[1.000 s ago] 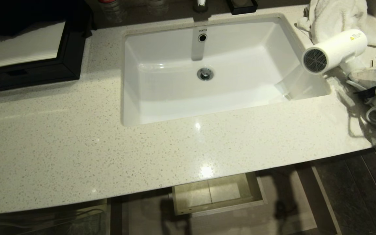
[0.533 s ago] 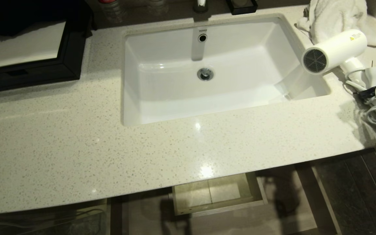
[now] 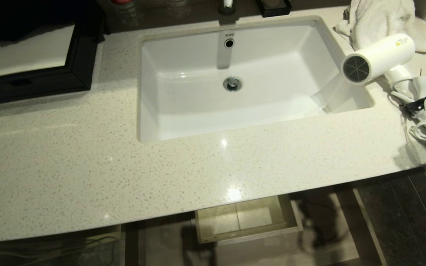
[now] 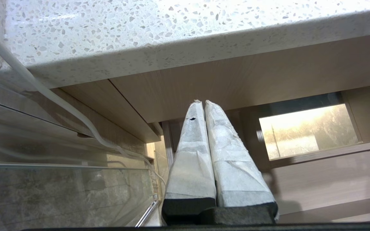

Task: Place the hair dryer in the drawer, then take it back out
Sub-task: Close the drawer

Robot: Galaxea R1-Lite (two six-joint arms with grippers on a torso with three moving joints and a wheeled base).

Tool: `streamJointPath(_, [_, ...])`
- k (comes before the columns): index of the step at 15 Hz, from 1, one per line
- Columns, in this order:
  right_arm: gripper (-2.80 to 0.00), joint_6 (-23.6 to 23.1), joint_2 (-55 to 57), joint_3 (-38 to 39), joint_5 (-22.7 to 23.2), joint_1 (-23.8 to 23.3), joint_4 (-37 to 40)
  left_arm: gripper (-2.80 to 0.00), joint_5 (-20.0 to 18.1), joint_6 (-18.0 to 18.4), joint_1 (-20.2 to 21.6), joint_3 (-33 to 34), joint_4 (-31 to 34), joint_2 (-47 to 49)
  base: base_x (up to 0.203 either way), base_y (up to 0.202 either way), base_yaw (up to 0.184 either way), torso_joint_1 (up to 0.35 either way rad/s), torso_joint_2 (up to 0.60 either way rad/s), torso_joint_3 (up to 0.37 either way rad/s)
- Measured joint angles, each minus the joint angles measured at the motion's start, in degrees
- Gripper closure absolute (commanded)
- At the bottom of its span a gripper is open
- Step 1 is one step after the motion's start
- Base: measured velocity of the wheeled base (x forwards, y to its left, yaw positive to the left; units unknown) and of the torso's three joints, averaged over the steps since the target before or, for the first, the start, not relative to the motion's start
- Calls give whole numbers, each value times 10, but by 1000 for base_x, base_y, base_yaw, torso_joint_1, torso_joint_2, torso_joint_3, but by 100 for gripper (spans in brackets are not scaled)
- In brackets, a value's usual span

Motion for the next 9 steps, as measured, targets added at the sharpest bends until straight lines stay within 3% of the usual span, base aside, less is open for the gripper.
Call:
streamJointPath(2, [0,0,-9,4,0,0,4,0,0,0,0,0,0,0,0,0,0,-222,187,-58])
streamJointPath(9, [0,14,-63,63,0,-1,-1,0,0,0,0,0,0,0,0,0,0,-357,229,-119])
